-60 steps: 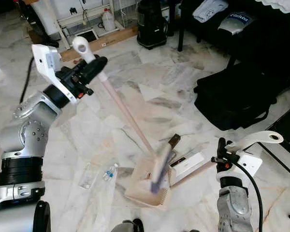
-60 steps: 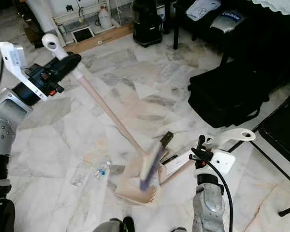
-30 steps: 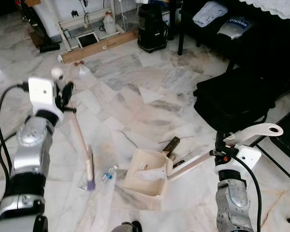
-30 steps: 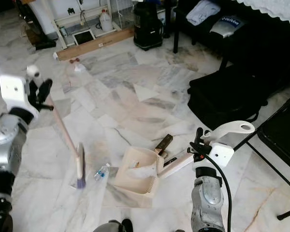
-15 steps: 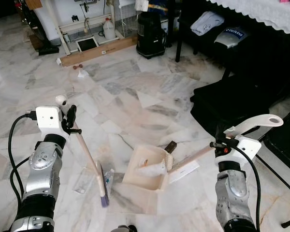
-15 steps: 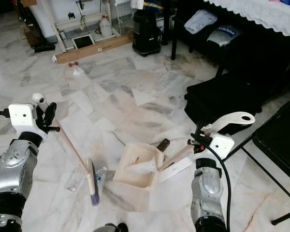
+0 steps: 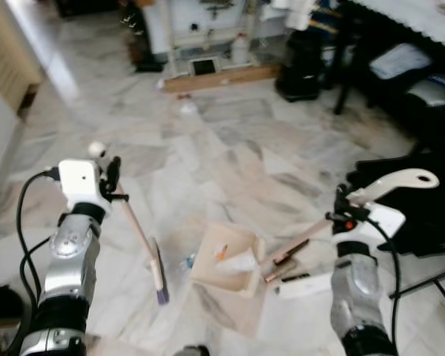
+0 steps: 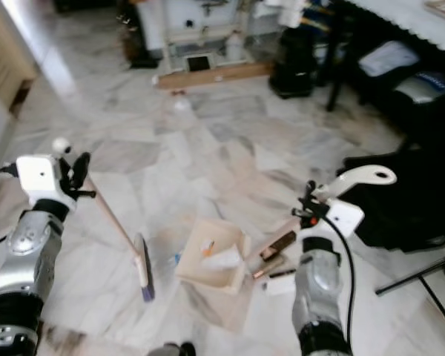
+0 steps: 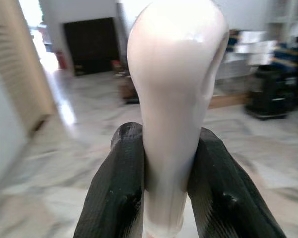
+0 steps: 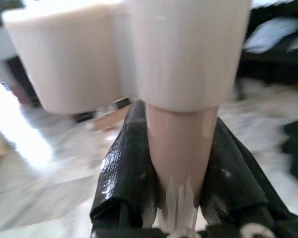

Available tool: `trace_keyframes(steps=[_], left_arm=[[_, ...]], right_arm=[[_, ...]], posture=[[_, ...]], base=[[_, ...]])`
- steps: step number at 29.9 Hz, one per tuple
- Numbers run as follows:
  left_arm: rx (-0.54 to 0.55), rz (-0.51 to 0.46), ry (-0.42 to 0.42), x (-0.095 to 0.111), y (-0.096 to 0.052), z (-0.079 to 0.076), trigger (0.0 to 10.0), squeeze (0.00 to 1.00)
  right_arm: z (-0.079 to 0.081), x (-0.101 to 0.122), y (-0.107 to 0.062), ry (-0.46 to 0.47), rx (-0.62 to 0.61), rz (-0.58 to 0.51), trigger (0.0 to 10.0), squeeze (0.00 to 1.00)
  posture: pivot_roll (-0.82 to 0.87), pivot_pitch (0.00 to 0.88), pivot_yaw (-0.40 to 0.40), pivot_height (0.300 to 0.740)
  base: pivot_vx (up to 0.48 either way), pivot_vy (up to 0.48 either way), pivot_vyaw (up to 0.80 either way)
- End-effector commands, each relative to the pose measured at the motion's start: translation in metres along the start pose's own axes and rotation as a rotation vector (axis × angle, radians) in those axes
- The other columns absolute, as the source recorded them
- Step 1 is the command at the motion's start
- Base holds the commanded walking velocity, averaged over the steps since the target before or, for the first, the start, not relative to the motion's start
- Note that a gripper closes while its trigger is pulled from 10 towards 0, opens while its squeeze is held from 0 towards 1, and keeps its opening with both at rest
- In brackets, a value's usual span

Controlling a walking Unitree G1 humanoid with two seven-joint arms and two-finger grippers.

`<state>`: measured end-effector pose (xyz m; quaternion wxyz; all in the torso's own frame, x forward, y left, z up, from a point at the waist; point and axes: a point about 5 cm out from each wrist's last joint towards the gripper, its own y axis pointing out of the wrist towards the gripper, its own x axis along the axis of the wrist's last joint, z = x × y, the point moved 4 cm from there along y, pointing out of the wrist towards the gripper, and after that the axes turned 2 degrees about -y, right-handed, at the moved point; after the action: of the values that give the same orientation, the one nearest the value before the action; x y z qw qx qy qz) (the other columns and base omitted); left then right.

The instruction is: Sweep floor

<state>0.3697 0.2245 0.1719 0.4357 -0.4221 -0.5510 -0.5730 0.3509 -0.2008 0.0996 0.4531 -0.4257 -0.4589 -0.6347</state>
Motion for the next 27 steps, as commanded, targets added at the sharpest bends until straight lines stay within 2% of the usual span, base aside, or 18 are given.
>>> trace_keyframes(steps=[1, 7, 16, 27], left_arm=[[0.004, -0.035, 0.019, 0.004, -0.001, -0.004, 10.0, 0.0], [0.01, -0.011, 0.012, -0.006, -0.006, -0.006, 10.0, 0.0], [0.012, -0.025, 0.018, -0.004, -0.006, -0.005, 10.0, 0.0], [0.001, -0.031, 0.025, -0.004, -0.009, -0.006, 10.0, 0.0]], right_arm=[[0.002, 0.002, 0.001, 0.02, 0.003, -0.019, 10.0, 0.0], [0.0, 0.001, 0.001, 0.019, 0.009, -0.011, 10.0, 0.0], [0.0, 0.0, 0.004, 0.016, 0.019, -0.005, 10.0, 0.0], [0.004, -0.004, 0.003, 0.018, 0.034, 0.007, 10.0, 0.0]], posture=[[0.04, 0.043, 0.089, 0.74], [0.03, 0.024, 0.079, 0.74], [0.04, 0.01, 0.061, 0.74], [0.05, 0.0, 0.059, 0.74]], base=[[0.0, 0.0, 0.8], [0.0, 0.0, 0.8], [0.0, 0.0, 0.8], [0.0, 0.0, 0.53]])
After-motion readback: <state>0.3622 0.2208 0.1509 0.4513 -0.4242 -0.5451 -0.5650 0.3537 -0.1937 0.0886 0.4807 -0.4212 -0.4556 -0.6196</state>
